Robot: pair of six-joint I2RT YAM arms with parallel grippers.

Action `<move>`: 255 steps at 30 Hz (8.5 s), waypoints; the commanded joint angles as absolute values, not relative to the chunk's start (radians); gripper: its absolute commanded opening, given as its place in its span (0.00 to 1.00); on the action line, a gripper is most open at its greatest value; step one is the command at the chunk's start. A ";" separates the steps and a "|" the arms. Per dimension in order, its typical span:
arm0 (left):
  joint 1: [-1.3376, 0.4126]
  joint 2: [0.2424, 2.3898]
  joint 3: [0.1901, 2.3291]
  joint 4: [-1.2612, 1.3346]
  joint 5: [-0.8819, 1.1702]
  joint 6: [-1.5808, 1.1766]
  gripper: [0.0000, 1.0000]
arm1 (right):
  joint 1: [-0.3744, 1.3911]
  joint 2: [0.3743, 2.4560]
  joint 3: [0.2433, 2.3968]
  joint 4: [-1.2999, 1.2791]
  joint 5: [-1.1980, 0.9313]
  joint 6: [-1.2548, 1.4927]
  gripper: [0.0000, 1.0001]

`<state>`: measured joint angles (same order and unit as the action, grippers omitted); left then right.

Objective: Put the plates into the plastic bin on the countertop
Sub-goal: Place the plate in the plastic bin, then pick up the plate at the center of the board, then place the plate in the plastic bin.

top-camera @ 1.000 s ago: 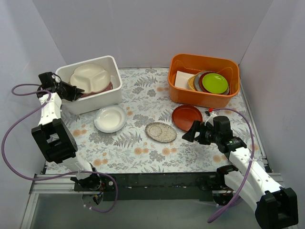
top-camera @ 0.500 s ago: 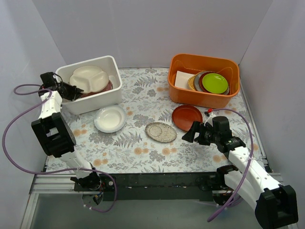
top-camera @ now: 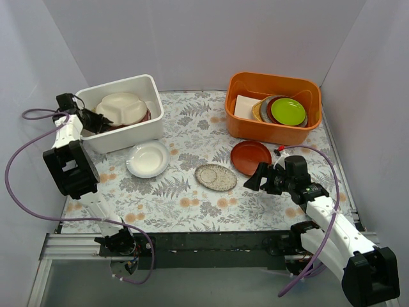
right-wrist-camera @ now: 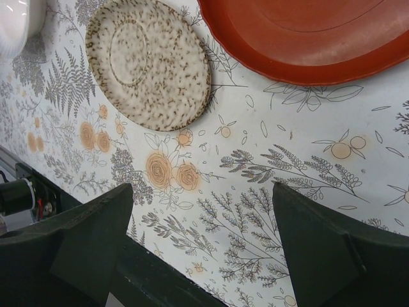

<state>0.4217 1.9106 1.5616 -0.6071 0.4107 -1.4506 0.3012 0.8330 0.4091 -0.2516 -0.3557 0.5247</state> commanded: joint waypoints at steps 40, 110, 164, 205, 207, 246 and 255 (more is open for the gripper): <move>0.414 1.559 1.595 -0.561 0.425 -1.439 0.87 | 0.293 0.753 0.403 -0.196 -0.399 0.540 0.96; -0.630 1.854 1.383 -0.314 0.324 -1.491 0.79 | 0.293 0.761 0.364 -0.252 -0.362 0.514 0.95; -0.719 2.000 1.350 -0.147 0.330 -1.522 0.00 | 0.288 0.732 0.426 -0.313 -0.342 0.486 0.96; -0.313 1.497 1.434 -0.617 0.290 -1.348 0.00 | 0.288 0.706 0.419 -0.285 -0.388 0.499 0.96; -0.255 1.486 1.443 -0.629 0.316 -1.335 0.00 | 0.290 0.707 0.414 -0.282 -0.391 0.500 0.96; 0.348 1.661 1.517 -0.581 0.434 -1.312 0.00 | 0.288 0.736 0.400 -0.268 -0.399 0.480 0.96; 0.370 1.753 1.540 -0.600 0.405 -1.301 0.00 | 0.288 0.744 0.403 -0.267 -0.397 0.479 0.96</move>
<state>0.3580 1.7565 1.5124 -0.6006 0.4198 -1.3090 0.2935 0.7414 0.3962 -0.3107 -0.3885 0.4934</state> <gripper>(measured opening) 0.021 0.957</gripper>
